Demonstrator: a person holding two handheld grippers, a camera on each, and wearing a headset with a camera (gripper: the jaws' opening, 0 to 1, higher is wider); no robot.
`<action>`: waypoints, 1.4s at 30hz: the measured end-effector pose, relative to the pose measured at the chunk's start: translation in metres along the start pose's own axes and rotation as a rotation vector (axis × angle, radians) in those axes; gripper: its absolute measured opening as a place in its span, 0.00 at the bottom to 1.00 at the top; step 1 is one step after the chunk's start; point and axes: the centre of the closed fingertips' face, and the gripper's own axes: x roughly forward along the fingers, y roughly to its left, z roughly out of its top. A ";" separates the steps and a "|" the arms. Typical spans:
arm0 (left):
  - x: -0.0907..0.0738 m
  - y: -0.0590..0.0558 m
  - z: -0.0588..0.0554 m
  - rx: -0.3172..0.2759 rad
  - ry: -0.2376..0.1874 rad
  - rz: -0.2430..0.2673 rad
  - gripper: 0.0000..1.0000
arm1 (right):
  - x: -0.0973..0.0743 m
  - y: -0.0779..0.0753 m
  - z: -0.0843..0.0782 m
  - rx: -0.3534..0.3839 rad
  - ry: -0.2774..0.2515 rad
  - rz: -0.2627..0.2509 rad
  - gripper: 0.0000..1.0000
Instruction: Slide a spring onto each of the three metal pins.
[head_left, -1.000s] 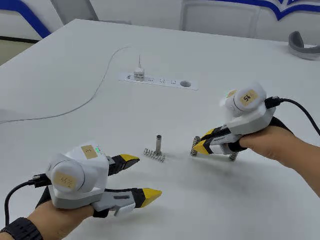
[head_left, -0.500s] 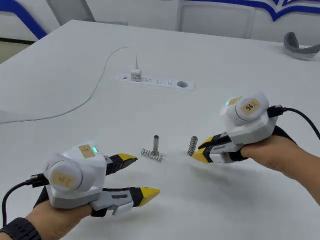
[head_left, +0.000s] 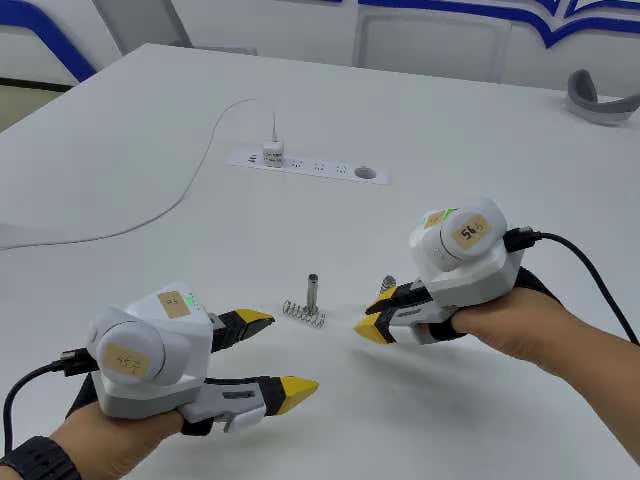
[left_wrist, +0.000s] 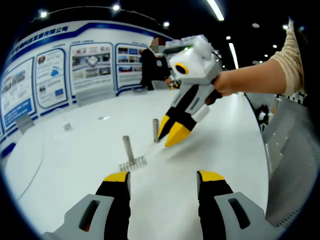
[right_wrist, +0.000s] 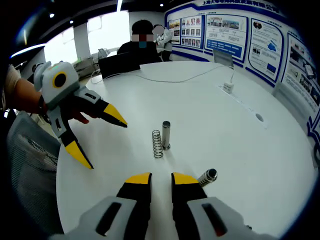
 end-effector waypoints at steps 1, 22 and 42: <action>0.000 0.000 0.000 0.000 0.001 0.000 0.54 | 0.002 0.001 0.002 -0.003 -0.004 0.004 0.17; -0.002 0.001 -0.003 -0.001 0.012 0.005 0.54 | 0.036 0.006 0.019 -0.002 -0.020 0.025 0.19; -0.006 0.006 -0.004 -0.007 0.016 0.017 0.54 | 0.051 0.004 0.014 0.016 0.007 0.030 0.16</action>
